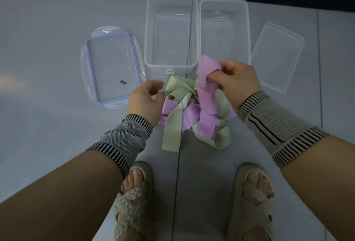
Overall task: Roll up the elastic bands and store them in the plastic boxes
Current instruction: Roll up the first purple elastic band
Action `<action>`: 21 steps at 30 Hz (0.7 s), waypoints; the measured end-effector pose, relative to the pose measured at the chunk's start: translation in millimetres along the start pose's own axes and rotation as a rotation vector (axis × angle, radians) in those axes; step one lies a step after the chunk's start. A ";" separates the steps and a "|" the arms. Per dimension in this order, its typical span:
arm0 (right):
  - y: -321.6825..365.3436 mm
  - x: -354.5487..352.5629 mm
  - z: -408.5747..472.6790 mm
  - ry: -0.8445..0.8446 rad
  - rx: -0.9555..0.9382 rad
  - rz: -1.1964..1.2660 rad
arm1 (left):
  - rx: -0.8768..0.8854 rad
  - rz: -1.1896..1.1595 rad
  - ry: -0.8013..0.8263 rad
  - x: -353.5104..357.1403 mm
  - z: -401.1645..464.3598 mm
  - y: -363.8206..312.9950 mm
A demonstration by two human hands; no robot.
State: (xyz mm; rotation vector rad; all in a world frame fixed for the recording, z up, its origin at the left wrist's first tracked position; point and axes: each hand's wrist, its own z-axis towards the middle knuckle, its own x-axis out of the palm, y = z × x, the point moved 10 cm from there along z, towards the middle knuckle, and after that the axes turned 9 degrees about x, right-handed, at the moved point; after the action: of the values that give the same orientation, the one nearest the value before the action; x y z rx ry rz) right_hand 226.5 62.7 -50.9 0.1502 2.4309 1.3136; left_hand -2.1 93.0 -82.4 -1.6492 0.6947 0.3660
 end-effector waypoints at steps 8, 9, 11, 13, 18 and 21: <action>-14.9 -10.7 0.9 0.179 0.165 0.366 | 0.083 -0.123 0.118 35.3 9.2 -56.9; -15.0 -10.4 -0.6 0.195 0.175 0.392 | 0.098 -0.121 0.150 41.9 9.5 -63.1; -14.4 -11.4 -3.3 0.214 0.188 0.427 | 0.068 -0.125 0.225 57.8 8.5 -68.4; -11.5 -13.2 -6.0 0.233 0.190 0.459 | 0.007 -0.118 0.265 68.7 6.5 -67.7; 9.7 -30.2 -12.6 0.209 0.086 0.387 | 0.049 -0.065 0.091 42.2 12.7 -88.0; 35.4 -50.7 -17.7 0.108 -0.017 0.188 | 0.114 -0.068 -0.019 4.0 16.5 -120.4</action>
State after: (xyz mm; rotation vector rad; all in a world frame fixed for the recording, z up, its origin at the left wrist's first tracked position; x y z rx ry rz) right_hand 263.9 55.1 0.8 0.3175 2.5470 1.4566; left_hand 78.5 116.6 5.5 -1.5549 0.6318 0.2878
